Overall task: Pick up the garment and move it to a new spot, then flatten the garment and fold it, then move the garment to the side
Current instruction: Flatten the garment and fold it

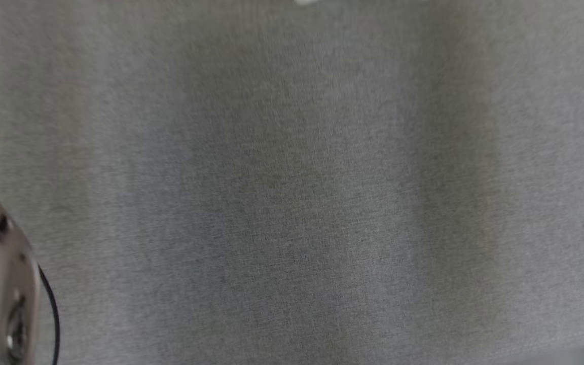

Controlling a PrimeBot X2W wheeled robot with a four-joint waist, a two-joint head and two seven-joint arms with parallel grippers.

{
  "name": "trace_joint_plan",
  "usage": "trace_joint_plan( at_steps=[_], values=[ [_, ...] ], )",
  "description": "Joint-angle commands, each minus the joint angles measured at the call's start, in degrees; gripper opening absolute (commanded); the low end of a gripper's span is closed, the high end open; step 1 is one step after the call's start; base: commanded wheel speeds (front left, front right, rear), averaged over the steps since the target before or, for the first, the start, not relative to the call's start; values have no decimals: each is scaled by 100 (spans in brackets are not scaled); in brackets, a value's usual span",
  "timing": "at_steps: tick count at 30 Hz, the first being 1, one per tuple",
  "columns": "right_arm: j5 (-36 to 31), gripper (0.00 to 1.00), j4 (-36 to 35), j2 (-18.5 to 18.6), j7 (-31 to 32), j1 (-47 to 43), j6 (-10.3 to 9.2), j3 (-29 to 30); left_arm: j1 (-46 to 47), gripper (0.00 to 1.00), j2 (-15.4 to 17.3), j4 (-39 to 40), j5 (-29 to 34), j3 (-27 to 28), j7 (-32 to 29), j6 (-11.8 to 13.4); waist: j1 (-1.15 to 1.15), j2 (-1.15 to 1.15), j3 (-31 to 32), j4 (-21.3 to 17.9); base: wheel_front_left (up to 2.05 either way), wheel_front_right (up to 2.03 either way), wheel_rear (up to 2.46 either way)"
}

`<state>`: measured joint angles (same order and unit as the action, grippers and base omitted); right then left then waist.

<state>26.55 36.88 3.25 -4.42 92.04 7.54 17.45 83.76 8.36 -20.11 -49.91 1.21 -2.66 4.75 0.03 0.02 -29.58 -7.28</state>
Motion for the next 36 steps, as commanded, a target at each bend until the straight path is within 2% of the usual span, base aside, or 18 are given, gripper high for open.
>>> trace_joint_plan(
  at_steps=[1, 3, 4, 6, 10, 14, 16, 22, 26, 30, 32, 36],
  values=[
    [94, 0, 2, -32, -469, 372, -11, -82, 334, 0, 37, -17, 49, 56, 331, -175, -3, -2, -1003, -238, 0, 0, 0],
    [176, 0, -151, -38, -872, 722, -11, -338, 687, 0, 27, 14, 118, 72, 762, -449, -3, -2, -1115, -238, 0, 0, 0],
    [176, 0, -151, -38, -872, 722, -11, -338, 687, 0, 27, 14, 118, 72, 762, -449, -3, -2, -1115, -238, 0, 0, 0],
    [320, 0, -432, -27, -1030, 942, -11, -570, 1021, 0, -17, 50, 135, 93, 1163, -743, -3, -2, -1244, -214, 0, 0, 0],
    [176, 0, -1059, 277, -1068, 695, -11, -1081, 1065, 0, -99, -132, 8, 54, 1473, -1031, -3, -2, -1433, -106, 0, 0, 0],
    [146, 0, -1179, 517, -1068, 31, -11, -1714, 349, 0, -16, -572, 133, -17, 1607, -1130, -3, -2, -1488, 61, 0, 0, 0],
    [266, 0, -1232, 694, -1072, -337, -11, -1998, -116, 0, -106, -700, 26, 44, 1688, -1176, -3, -2, -1415, 143, 0, 0, 0],
    [873, 0, -1492, 1406, -1035, -1808, -11, -3003, -2075, 0, -335, -649, -298, 257, 1758, -1194, -3, -2, -764, 368, 0, 0, 0],
    [1357, 0, -1651, 1883, -301, -3082, -11, -3284, -3642, 0, -508, -413, -618, 287, 1767, -1167, -3, -2, -70, 490, 0, 0, 0],
    [1431, 0, -1934, 2171, 675, -4318, -11, -3257, -4875, 0, -588, -487, -851, 157, 1754, -1166, -3, -2, 613, 500, 0, 0, 0],
    [1297, 0, -2081, 2177, 1126, -4961, -11, -3117, -5315, 0, -603, -547, -1003, 24, 1739, -1165, -3, -2, 944, 487, 0, 0, 0],
    [946, 0, -2355, 1852, 1891, -6121, -12, -2529, -6015, 0, -608, -591, -1090, -263, 1680, -1125, -3, -2, 1509, 462, 0, 0, 0]
  ],
)
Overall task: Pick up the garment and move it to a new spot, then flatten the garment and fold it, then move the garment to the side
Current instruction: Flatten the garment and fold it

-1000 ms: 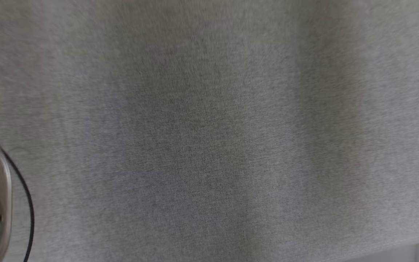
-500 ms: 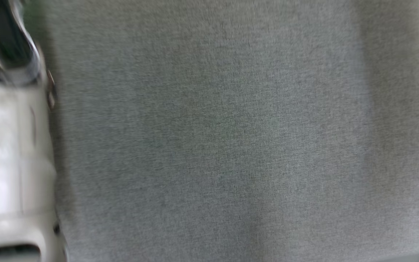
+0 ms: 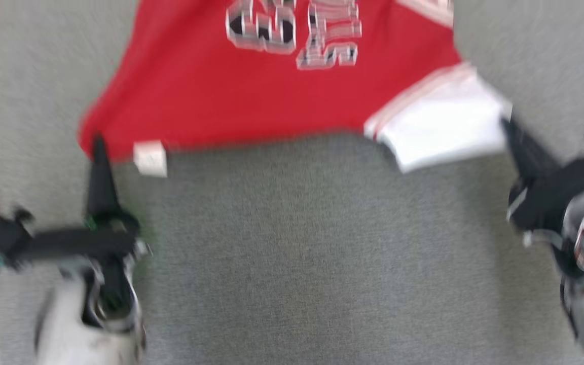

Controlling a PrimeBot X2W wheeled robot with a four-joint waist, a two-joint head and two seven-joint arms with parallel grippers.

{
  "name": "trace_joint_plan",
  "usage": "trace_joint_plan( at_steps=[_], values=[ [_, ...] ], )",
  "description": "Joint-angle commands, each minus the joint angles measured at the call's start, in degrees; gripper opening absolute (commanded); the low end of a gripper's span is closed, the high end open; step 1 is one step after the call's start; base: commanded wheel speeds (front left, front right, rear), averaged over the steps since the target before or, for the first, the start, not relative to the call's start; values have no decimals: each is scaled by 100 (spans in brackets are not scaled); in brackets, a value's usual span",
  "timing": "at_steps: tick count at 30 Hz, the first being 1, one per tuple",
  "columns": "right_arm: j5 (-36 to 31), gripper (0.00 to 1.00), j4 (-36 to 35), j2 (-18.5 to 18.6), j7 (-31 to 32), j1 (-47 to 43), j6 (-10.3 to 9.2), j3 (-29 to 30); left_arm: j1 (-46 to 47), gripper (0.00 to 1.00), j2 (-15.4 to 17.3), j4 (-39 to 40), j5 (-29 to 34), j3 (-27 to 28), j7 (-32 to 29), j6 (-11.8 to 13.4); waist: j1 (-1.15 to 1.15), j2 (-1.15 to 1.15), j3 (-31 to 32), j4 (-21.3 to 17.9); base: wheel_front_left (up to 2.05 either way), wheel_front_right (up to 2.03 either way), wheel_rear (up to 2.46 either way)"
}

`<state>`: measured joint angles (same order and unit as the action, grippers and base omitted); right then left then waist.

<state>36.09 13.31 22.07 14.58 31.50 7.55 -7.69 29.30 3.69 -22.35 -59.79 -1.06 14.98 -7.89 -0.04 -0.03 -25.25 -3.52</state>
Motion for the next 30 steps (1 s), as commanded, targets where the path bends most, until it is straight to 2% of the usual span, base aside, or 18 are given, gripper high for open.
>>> trace_joint_plan(
  at_steps=[1, 6, 7, 10, 20, 26, 30],
  values=[
    [-166, 0, -85, -111, 146, -323, -13, 152, -709, 0, -126, -382, -139, -86, -107, 147, 4, 3, 1204, 84, 0, 0, 0],
    [-918, 0, -539, -687, 781, -1458, -13, 1069, -1265, 0, -86, -316, -168, -344, -137, 230, 4, 3, 1721, 99, 0, 0, 0],
    [-1125, 0, -743, -968, 1026, -1804, -13, 1338, -1453, 0, -78, -264, -140, -447, -139, 250, 4, 3, 1882, 106, 0, 0, 0],
    [-1419, 0, -1040, -1241, 1359, -2246, -13, 1667, -1730, 0, -41, -192, 63, -634, -153, 309, 4, 3, 2060, 117, 0, 0, 0],
    [-2084, 0, -1296, -1632, 2218, -3185, -13, 2136, -2391, 0, 21, -116, 452, -899, -81, 440, 4, 3, 2357, 186, 0, 0, 0],
    [-2110, 0, -1393, -1825, 2303, -3494, -13, 2269, -2654, 0, 74, -159, 583, -1006, -95, 533, 4, 3, 2507, 205, 0, 0, 0],
    [-1973, 0, -1520, -1882, 1986, -3453, -13, 2342, -2749, 0, 57, -108, 478, -953, -77, 527, 4, 3, 2573, 191, 0, 0, 0]
  ],
)
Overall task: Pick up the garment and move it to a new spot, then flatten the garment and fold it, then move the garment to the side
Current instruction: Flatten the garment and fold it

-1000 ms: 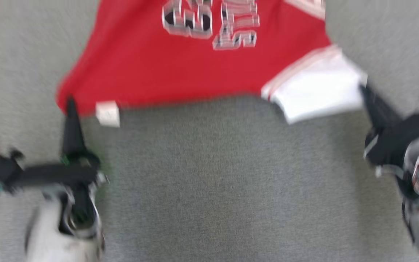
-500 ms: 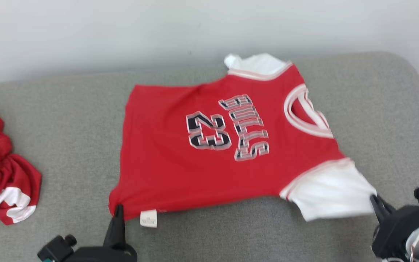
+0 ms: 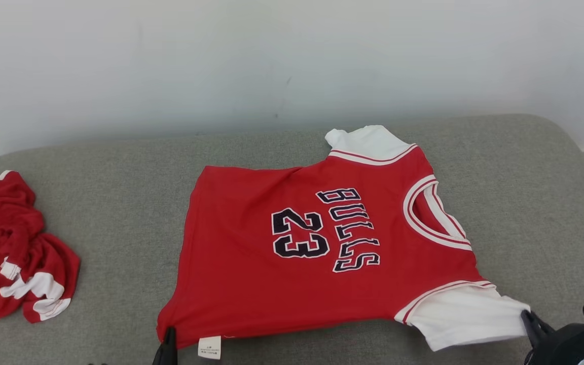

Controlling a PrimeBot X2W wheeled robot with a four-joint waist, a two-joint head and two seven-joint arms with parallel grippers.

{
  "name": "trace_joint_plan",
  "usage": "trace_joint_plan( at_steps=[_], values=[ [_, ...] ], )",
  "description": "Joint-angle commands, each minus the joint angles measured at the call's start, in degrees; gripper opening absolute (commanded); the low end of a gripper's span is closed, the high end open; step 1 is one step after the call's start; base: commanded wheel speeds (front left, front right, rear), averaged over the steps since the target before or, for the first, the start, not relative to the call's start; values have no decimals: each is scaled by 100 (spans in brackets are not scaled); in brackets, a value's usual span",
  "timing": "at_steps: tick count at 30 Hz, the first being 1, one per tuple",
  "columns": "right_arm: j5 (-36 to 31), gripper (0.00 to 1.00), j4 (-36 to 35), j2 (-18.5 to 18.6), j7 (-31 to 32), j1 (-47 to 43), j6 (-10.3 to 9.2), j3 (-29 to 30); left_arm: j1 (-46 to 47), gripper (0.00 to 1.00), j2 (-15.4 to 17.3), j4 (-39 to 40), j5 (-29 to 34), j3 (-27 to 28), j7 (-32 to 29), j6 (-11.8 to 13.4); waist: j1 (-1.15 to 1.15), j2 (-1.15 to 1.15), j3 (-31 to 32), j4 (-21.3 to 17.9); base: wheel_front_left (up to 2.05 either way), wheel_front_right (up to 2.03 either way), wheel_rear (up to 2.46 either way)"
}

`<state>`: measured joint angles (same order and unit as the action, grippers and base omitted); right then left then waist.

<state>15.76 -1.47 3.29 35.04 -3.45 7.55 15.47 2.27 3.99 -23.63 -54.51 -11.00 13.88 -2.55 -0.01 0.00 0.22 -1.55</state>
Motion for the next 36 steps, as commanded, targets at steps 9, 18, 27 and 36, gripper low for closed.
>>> trace_joint_plan(
  at_steps=[9, 18, 27, 36],
  values=[
    [659, 0, -267, 330, -972, 1856, -13, -714, 1331, 0, 375, 518, -85, 87, -545, -57, 1, 0, 27, -173, 0, 0, 0],
    [954, 0, 933, 933, -1384, 5413, -13, -1996, 4107, 0, 1121, 665, 6, 171, -1764, 192, 1, 0, -526, -563, 0, 0, 0],
    [735, 0, 2271, 1205, -2080, 7697, -14, -2486, 6059, 0, 1282, 672, 189, 100, -2172, 340, 1, 0, -1400, -651, 0, 0, 0],
    [561, 0, 3385, 1201, -2858, 8963, -14, -2271, 7251, 0, 1416, 480, 574, 97, -1950, 495, 1, 0, -2835, -636, 0, 0, 0]
  ],
)
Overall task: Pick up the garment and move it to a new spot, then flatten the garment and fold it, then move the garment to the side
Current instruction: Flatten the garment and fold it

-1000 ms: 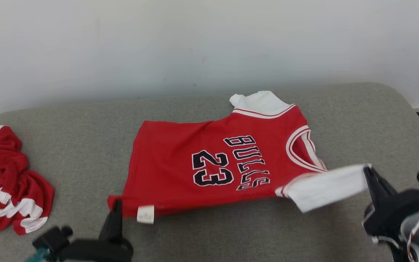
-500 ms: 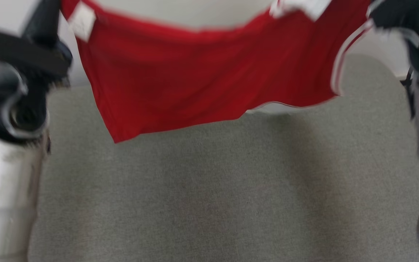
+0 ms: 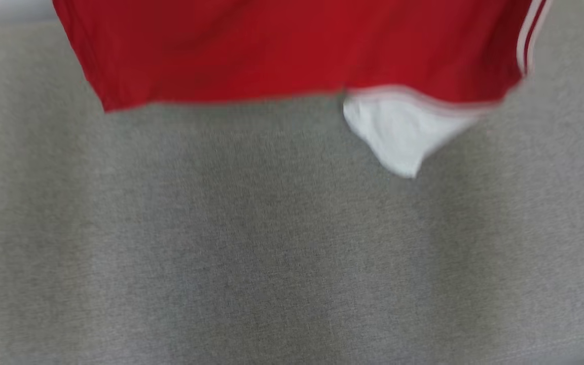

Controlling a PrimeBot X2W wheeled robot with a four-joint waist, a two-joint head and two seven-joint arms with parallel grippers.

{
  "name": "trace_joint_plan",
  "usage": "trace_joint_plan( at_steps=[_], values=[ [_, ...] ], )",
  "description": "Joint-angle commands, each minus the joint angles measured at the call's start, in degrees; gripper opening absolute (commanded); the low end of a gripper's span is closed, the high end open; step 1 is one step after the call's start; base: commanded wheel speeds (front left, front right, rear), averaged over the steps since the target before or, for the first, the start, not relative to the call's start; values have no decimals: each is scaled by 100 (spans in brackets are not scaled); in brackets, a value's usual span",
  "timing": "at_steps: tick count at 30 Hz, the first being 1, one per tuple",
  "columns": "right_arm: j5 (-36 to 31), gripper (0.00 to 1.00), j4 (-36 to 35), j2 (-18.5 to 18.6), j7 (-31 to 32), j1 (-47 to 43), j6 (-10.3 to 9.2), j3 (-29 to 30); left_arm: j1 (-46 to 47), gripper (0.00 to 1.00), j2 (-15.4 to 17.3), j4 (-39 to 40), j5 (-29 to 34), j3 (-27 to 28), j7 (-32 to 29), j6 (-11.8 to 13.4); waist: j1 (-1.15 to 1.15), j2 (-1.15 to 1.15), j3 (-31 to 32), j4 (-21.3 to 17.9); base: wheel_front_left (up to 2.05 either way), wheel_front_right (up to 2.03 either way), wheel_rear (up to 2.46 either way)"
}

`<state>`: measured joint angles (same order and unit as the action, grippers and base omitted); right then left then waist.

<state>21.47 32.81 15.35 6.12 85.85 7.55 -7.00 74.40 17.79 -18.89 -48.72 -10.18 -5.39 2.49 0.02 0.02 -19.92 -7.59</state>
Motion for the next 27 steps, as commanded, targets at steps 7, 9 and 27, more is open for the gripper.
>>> trace_joint_plan(
  at_steps=[7, 9, 27],
  values=[
    [-329, 0, 300, -483, -1923, 1181, -14, 957, 1166, 0, 23, -233, 592, 28, 1337, -377, -2, -2, -1658, -65, 0, 0, 0],
    [-458, 0, 107, -519, -2084, 1446, -14, 1096, 1516, 0, -2, -202, 724, 68, 1646, -394, -2, -2, -1891, -37, 0, 0, 0],
    [32, 0, -1201, 46, -2125, -1661, -14, -354, -984, 0, -735, -401, 1001, 686, 2051, -993, -2, -2, -1675, 160, 0, 0, 0]
  ],
)
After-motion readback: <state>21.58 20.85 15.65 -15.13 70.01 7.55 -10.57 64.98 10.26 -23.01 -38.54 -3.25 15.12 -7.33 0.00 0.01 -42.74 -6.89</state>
